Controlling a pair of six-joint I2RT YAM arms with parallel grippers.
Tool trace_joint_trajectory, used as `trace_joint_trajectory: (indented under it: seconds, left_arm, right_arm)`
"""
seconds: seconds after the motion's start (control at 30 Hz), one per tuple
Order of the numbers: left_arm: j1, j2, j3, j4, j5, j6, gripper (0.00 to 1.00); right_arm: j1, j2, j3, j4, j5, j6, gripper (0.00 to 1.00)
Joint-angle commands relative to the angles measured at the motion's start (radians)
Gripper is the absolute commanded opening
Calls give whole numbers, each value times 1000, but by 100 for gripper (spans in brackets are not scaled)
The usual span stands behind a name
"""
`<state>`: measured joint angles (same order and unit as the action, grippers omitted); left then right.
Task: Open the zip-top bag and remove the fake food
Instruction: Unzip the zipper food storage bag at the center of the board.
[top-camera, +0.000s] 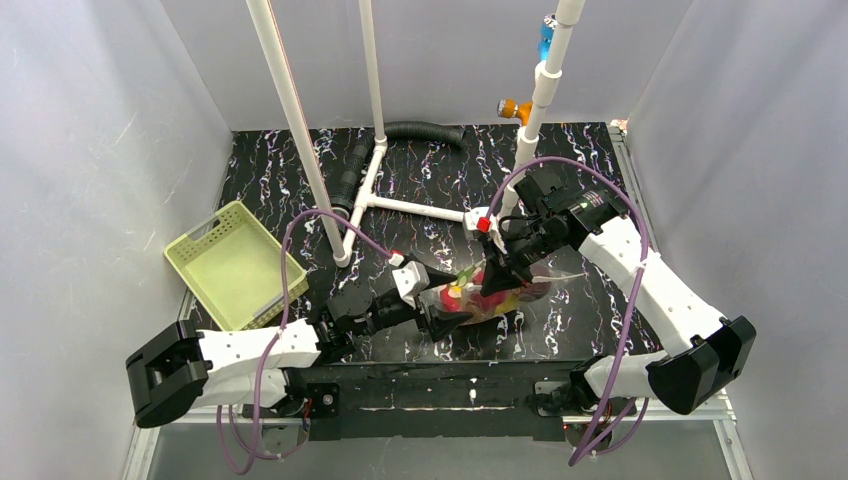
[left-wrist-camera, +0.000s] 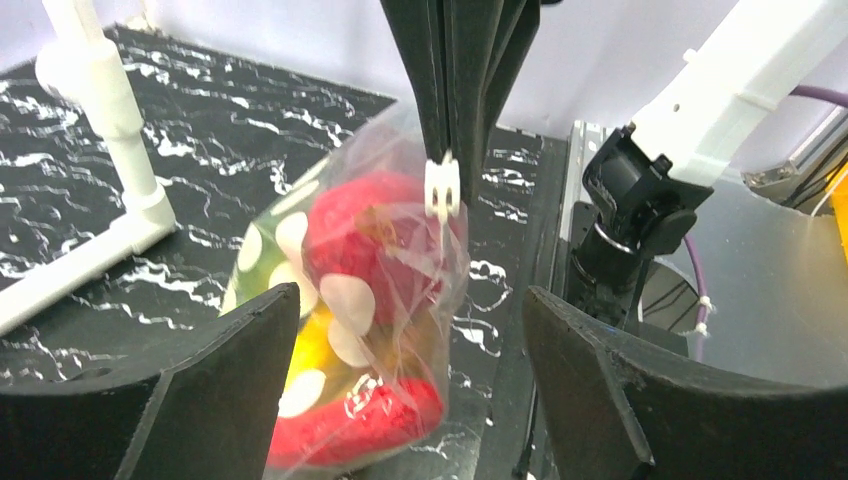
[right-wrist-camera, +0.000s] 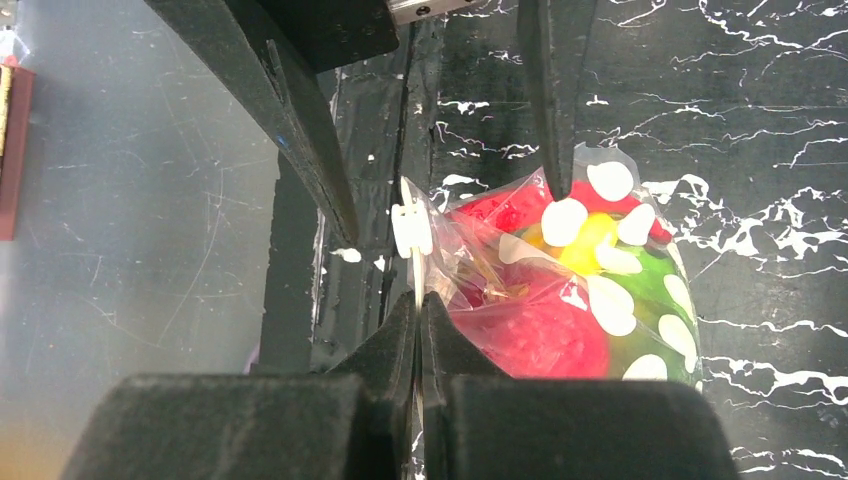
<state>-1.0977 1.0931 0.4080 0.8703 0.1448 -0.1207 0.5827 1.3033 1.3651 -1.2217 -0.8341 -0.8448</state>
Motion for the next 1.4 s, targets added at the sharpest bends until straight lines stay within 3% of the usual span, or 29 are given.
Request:
trace_joint_trajectory:
  seconds: [0.0, 0.13, 0.5, 0.63, 0.7, 0.77, 0.83, 0.93, 1.03, 1.13, 1.37]
  left_arm:
    - [6, 35, 19, 163, -10, 32, 80]
    - [5, 71, 47, 185, -3, 30, 78]
    - [6, 102, 68, 216, 7, 34, 57]
    - [6, 111, 71, 211, 17, 36, 33]
    - [5, 113, 72, 204, 17, 38, 13]
    - [5, 111, 74, 190, 17, 40, 0]
    - [6, 107, 78, 168, 13, 40, 0]
    - [5, 98, 98, 119, 13, 31, 0]
    - [5, 99, 117, 81, 9, 12, 0]
    - [5, 104, 129, 70, 13, -7, 0]
    - [5, 105, 167, 14, 3, -50, 0]
  right_arm:
    - [-6, -16, 36, -23, -79, -13, 1]
    - [-10, -17, 30, -18, -87, -13, 1]
    - [-17, -18, 18, -9, -95, -8, 1]
    - [-18, -18, 21, -9, -95, -5, 1]
    - [-21, -19, 21, -9, -98, -4, 1]
    - [-23, -19, 21, -7, -100, -2, 1]
    - [-24, -21, 21, -6, -100, 2, 2]
    - [-24, -18, 29, -4, -102, 11, 29]
    - [-23, -2, 67, -20, -120, 12, 45]
    - [-22, 26, 113, -38, -134, 15, 50]
    - [1, 55, 137, -30, -118, 35, 48]
